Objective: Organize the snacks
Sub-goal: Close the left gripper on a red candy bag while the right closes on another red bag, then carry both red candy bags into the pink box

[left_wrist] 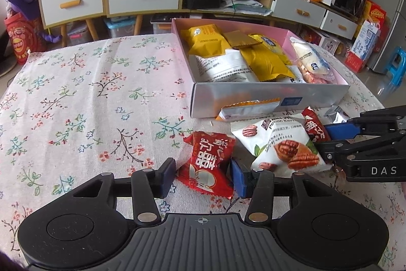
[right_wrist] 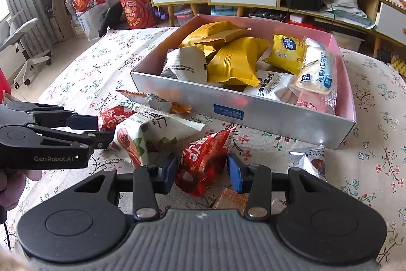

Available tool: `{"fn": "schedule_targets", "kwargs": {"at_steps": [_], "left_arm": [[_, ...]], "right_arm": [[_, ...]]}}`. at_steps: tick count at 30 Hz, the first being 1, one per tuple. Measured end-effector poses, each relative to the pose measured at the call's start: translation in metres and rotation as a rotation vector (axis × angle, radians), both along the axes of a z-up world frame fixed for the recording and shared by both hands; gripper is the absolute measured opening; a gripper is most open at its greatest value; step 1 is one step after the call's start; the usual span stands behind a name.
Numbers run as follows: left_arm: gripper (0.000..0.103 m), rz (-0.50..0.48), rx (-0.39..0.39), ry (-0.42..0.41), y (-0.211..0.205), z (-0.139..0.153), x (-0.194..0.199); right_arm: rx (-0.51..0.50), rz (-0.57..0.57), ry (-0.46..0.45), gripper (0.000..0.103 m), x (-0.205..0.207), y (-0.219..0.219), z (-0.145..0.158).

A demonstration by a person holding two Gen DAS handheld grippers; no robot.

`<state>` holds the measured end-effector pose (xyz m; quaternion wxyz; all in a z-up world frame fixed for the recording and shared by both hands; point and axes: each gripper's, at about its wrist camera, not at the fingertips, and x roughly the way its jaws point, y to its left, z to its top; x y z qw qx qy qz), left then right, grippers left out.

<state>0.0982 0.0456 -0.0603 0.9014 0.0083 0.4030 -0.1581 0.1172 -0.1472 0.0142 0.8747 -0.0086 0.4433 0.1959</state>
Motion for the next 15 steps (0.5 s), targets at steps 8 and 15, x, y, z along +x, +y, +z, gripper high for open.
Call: {"fn": "schedule_targets", "kwargs": {"at_steps": [8,15], "left_arm": [[0.04,0.023,-0.008,0.003,0.0001,0.0021,0.0007],[0.026,0.034,-0.007,0.005,0.0017,0.0074,-0.0028]], "right_arm": [[-0.001,-0.019,-0.015,0.03,-0.0008,-0.0018,0.0049],[0.002,-0.033,-0.029,0.026,0.0005,-0.0066,0.0102]]}}
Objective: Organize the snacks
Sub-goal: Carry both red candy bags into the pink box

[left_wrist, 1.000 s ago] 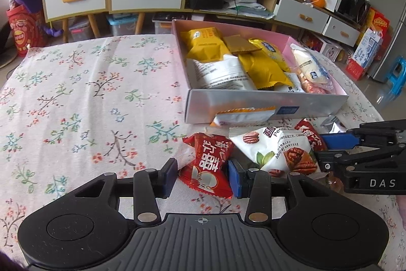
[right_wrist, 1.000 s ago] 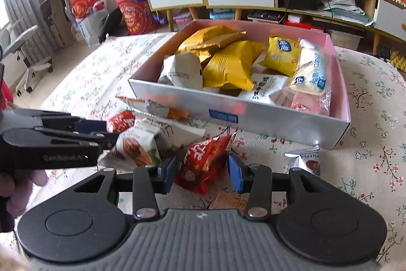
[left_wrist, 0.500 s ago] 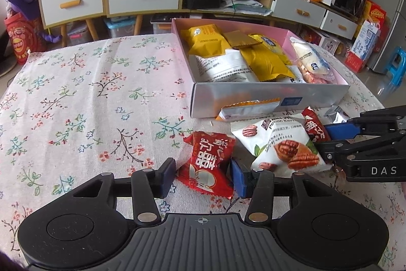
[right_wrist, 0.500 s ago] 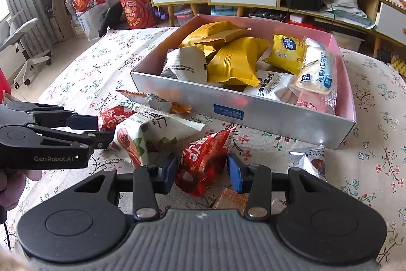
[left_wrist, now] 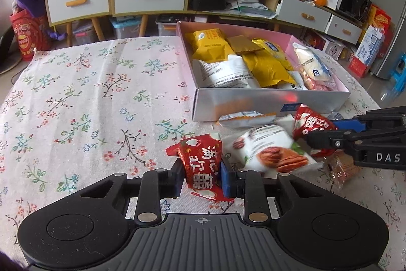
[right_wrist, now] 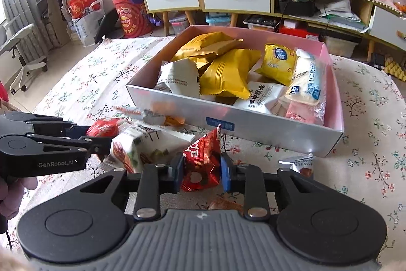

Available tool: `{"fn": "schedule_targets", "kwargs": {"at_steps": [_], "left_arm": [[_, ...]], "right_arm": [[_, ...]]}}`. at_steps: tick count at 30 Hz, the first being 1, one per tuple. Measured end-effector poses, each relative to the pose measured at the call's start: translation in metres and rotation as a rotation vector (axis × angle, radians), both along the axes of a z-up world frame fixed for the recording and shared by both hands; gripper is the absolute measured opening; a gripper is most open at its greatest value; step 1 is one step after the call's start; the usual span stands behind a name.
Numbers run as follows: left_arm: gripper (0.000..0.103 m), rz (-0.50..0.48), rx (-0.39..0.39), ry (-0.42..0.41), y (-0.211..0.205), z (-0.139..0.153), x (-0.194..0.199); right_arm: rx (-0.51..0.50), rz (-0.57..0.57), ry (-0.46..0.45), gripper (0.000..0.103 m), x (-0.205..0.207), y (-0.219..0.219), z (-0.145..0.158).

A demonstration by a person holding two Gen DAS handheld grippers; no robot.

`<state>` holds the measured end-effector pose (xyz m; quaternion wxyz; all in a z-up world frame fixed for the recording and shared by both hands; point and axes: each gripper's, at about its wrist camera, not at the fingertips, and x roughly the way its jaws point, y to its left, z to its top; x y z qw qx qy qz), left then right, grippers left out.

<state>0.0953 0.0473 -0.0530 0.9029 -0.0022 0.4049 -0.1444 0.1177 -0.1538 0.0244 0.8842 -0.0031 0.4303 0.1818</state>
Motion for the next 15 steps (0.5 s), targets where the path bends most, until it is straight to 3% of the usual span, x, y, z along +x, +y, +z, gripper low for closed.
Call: {"fn": "schedule_targets", "kwargs": {"at_steps": [15], "left_arm": [[0.025,0.057,-0.015,-0.017,0.009,0.021,-0.003]], "right_arm": [[0.055,-0.05,-0.04,0.025,0.004,-0.014,0.02]]}}
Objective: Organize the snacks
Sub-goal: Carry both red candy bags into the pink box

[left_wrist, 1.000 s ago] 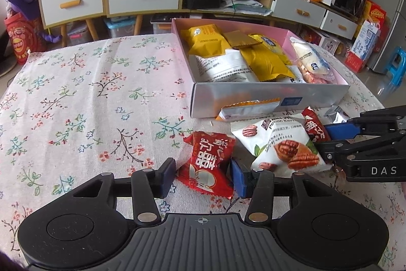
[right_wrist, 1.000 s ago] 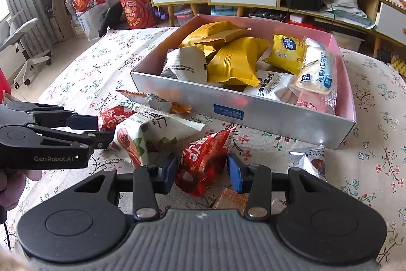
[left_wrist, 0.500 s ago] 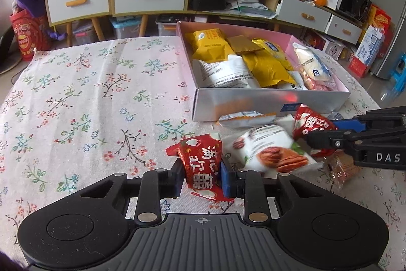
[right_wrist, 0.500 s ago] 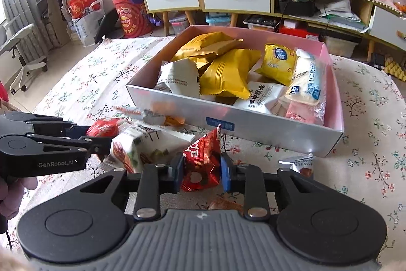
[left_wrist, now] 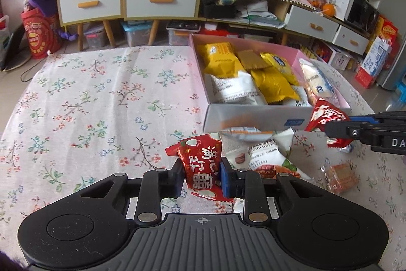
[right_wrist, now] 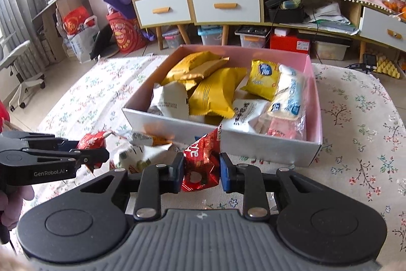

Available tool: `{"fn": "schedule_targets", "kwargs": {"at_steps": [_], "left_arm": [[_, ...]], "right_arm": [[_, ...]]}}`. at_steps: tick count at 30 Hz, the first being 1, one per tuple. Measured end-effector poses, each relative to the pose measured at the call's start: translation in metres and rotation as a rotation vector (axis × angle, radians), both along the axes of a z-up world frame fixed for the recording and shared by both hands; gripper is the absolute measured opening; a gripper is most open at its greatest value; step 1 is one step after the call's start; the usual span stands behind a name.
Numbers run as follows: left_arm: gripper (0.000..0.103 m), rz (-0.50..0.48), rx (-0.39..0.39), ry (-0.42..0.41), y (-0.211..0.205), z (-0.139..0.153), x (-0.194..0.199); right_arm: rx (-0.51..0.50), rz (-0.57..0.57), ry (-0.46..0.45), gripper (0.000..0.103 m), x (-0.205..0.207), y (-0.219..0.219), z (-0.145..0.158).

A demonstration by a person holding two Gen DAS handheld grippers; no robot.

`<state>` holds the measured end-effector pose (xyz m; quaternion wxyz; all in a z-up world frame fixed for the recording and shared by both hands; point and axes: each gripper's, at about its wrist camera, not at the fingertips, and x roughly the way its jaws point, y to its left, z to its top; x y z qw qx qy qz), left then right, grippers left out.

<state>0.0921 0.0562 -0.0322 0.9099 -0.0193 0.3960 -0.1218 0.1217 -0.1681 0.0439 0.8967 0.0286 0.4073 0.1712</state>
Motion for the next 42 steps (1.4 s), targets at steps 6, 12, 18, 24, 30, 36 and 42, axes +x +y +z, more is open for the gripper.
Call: {"fn": "schedule_targets", "kwargs": {"at_steps": [6,12,18,24,30,36,42], "left_arm": [[0.025,0.023,-0.027,-0.037,0.004,0.017,0.001],[0.025,0.013,-0.077,-0.064,-0.005,0.033,0.007],[0.026,-0.084,-0.084,-0.048,-0.049,0.036,0.032],[0.026,-0.179,-0.056,-0.015,-0.086,0.021,0.061],[0.026,-0.18,-0.144,0.03,-0.088,0.009,0.088],[0.025,-0.141,-0.144,0.021,-0.087,-0.004,0.104],[0.029,-0.155,-0.127,-0.012,-0.093,-0.005,0.105]], "right_arm": [[0.027,-0.032,-0.022,0.025,0.004,-0.006,0.007],[0.051,-0.088,-0.041,0.025,0.014,-0.013,0.013],[0.071,-0.138,-0.051,0.026,0.031,-0.018,0.014],[0.075,-0.181,-0.037,0.026,0.057,-0.024,0.006],[0.059,-0.186,-0.021,0.026,0.071,-0.024,-0.004],[0.062,-0.199,-0.003,0.026,0.082,-0.025,-0.014],[0.073,-0.203,-0.018,0.027,0.085,-0.025,-0.014]]}}
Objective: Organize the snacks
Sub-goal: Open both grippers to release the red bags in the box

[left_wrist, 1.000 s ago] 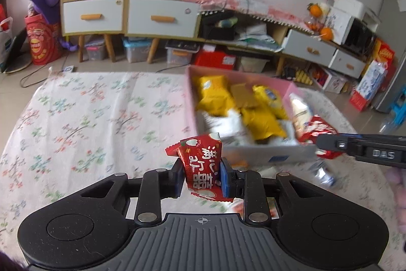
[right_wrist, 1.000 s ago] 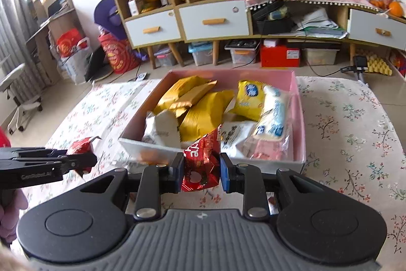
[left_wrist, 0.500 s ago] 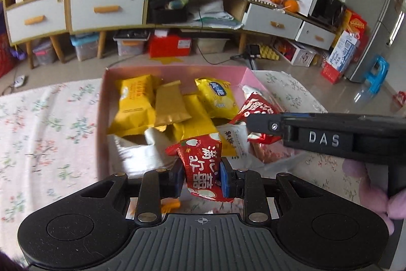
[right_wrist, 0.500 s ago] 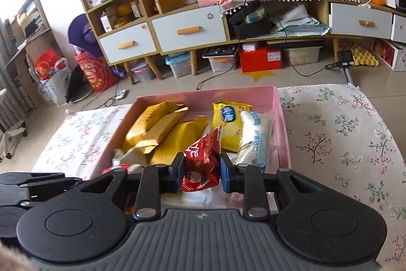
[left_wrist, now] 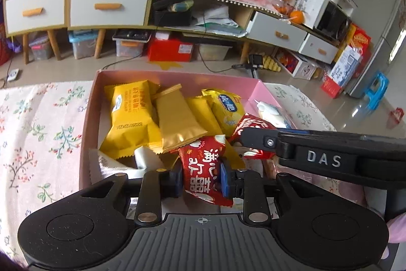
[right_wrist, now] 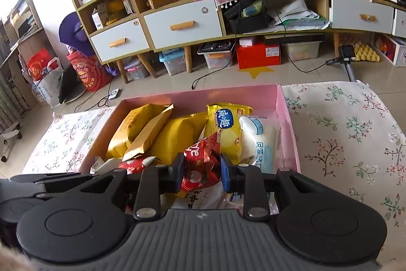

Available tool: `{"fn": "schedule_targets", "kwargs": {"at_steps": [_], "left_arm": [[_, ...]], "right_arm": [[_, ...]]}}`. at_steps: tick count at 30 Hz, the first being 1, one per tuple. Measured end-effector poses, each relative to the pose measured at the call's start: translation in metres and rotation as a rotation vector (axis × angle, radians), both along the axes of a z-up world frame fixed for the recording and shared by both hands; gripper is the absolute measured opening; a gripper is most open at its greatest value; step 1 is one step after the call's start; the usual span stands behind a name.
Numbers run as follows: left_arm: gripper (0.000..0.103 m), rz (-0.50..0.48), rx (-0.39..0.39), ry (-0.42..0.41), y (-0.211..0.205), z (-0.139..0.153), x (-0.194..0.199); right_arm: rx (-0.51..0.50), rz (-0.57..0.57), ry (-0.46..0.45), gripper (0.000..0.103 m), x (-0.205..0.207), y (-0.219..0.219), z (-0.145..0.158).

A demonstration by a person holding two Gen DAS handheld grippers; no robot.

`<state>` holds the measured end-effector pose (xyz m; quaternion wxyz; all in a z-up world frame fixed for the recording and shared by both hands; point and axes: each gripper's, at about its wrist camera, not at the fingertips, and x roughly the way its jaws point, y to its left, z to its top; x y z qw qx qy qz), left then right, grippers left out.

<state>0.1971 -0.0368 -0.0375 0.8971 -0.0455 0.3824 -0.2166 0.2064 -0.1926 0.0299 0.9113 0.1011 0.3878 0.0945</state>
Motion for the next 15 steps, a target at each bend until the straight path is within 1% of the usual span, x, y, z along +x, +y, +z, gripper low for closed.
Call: {"fn": "schedule_targets", "kwargs": {"at_steps": [2,3,5,6,7,8,9,12,14,15], "left_arm": [[0.031,0.001,-0.007,-0.005,0.002,0.001,-0.002],[0.037,0.0,-0.012,-0.003,0.002,0.002,-0.003],[0.045,-0.01,-0.011,-0.01,0.003,0.004,-0.008],[0.051,-0.013,-0.006,-0.015,0.003,0.006,-0.011],[0.054,-0.012,0.001,-0.019,0.002,0.008,-0.014],[0.06,-0.016,0.001,-0.023,0.002,0.011,-0.018],[0.067,-0.017,0.003,-0.024,0.002,0.013,-0.021],[0.079,-0.011,0.028,-0.049,0.003,0.023,-0.036],[0.084,-0.011,0.036,-0.057,0.005,0.028,-0.046],[0.086,-0.01,0.042,-0.059,0.007,0.03,-0.051]], "right_arm": [[-0.002,0.0,-0.002,0.03,-0.001,0.0,0.001],[-0.001,-0.003,-0.007,0.031,-0.002,0.0,0.003],[0.004,-0.005,-0.015,0.041,-0.004,-0.002,0.007],[0.008,-0.009,-0.018,0.043,-0.005,-0.003,0.009],[0.013,-0.014,-0.022,0.048,-0.007,-0.004,0.012],[0.017,-0.018,-0.023,0.053,-0.007,-0.005,0.014],[0.019,-0.021,-0.024,0.055,-0.009,-0.006,0.016],[-0.006,-0.019,-0.03,0.064,-0.016,-0.006,0.023],[-0.017,-0.018,-0.037,0.073,-0.02,-0.007,0.026],[-0.017,-0.014,-0.04,0.075,-0.023,-0.007,0.027]]}}
